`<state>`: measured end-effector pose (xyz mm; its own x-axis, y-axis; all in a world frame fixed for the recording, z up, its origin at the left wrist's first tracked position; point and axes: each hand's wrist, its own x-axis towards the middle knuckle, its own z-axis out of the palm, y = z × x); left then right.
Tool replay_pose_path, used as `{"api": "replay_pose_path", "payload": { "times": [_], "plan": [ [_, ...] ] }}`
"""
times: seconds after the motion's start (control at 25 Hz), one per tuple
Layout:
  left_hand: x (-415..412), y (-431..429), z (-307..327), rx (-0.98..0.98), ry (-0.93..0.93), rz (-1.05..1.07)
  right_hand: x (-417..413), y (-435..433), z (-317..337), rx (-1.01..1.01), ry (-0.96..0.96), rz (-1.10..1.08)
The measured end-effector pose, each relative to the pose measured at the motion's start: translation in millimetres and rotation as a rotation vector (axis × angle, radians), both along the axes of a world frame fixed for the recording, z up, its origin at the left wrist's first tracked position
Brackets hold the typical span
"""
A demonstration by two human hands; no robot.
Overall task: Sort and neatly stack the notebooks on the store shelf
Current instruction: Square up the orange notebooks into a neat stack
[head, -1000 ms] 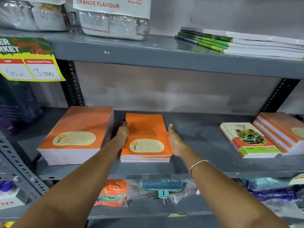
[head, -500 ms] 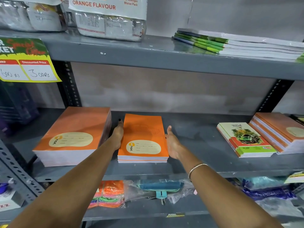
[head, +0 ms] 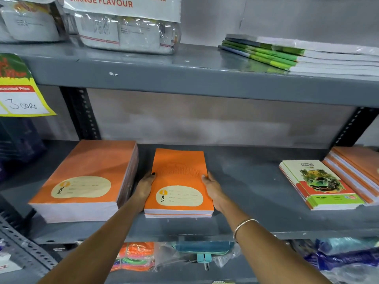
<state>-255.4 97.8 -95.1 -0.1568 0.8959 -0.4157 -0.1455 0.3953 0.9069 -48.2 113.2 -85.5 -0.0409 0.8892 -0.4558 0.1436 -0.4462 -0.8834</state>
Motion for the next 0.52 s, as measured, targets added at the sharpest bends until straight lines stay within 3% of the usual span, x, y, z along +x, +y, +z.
{"api": "replay_pose_path", "payload": {
  "times": [0.2,0.4,0.52],
  "plan": [
    [12.9,-10.3,3.9,0.025,-0.018,0.037,11.4,-4.4,0.4,0.047,-0.002,0.029],
    [86.1,-8.4,15.1,0.076,-0.200,0.063,76.6,22.9,9.6,0.078,-0.020,-0.016],
    [116.4,6.5,6.8,0.129,-0.180,0.059,108.9,31.5,11.0,0.067,-0.080,-0.034]
  ]
}}
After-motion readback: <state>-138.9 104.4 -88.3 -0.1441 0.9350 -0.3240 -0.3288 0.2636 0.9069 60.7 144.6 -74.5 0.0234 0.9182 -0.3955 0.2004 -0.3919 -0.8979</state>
